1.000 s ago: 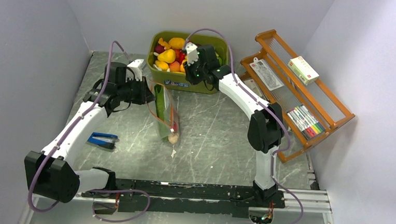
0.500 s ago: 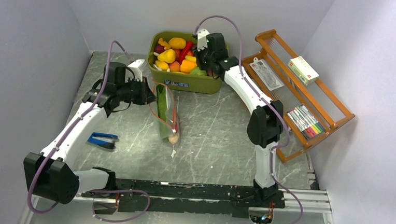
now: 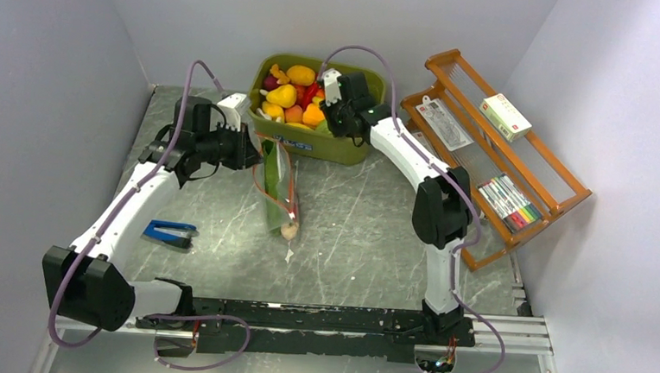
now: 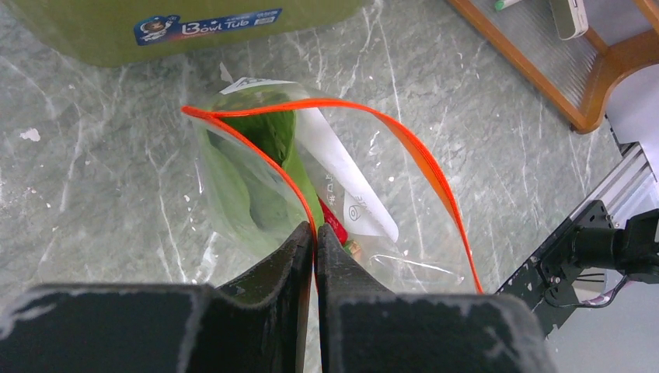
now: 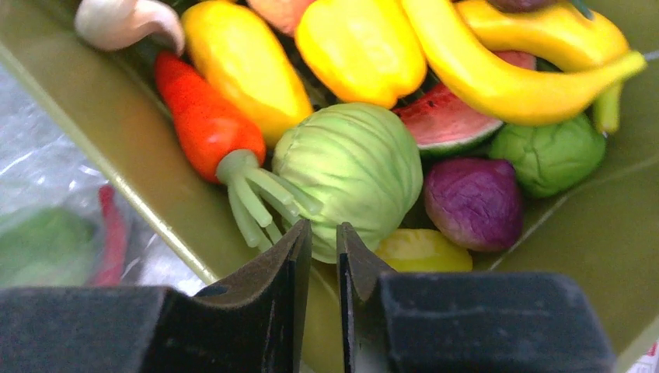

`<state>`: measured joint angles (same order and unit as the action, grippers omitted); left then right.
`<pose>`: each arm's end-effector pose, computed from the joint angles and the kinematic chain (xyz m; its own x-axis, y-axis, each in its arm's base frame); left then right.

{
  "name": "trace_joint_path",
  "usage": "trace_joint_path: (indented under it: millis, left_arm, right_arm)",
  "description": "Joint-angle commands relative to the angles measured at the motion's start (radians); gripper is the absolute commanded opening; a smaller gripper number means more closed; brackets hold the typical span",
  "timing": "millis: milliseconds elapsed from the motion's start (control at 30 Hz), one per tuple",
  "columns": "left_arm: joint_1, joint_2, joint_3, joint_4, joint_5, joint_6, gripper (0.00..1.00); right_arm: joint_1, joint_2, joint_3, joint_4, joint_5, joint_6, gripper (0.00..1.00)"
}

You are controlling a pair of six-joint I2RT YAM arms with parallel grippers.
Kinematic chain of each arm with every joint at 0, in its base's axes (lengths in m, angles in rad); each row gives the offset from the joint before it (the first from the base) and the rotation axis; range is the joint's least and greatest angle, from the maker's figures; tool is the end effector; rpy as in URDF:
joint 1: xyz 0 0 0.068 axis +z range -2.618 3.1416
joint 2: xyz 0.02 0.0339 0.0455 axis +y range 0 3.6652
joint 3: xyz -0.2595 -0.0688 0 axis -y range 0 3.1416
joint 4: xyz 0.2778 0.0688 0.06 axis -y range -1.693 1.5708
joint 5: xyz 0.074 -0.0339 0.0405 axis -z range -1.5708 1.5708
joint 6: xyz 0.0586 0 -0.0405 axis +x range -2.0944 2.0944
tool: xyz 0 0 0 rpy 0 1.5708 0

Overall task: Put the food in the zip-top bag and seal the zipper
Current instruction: Pick up the fake vegetable from the bin.

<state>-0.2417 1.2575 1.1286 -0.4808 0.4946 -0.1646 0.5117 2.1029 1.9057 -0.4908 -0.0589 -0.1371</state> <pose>0.3100 -0.1051 0.3123 -0.6449 0.0104 -0.7642 0.4895 0.7736 -0.4025 0.4676 0.2665 0.2574 -0.4762 -0.4239 -0.7704 -0.5992 0.7977 -0.0686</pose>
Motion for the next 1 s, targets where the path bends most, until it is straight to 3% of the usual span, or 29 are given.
trace_joint_path:
  millis: [0, 167, 333, 533, 767, 967]
  left_arm:
    - [-0.004, 0.003, 0.022, 0.004, 0.021, 0.017, 0.07]
    - [-0.005, -0.002, 0.012, 0.006, 0.023, 0.021, 0.07]
    - [-0.004, -0.011, 0.003, 0.010, 0.026, 0.012, 0.07]
    - [-0.004, -0.025, -0.020, 0.032, 0.053, -0.022, 0.07]
    - [-0.004, -0.030, -0.022, 0.024, 0.072, -0.031, 0.07]
    - [-0.004, -0.050, -0.020, 0.017, 0.064, -0.029, 0.07]
  right_arm:
    - [0.061, -0.064, -0.118, -0.122, -0.063, 0.013, 0.20]
    - [0.080, -0.116, -0.159, -0.069, -0.073, 0.035, 0.21]
    - [0.048, -0.090, -0.087, 0.047, 0.023, 0.094, 0.29]
    - [0.039, 0.006, 0.018, 0.203, 0.056, -0.051, 0.52]
    - [0.004, 0.200, 0.266, 0.101, 0.237, -0.079, 0.72]
    - [-0.007, 0.209, 0.201, 0.218, 0.318, -0.182, 0.72]
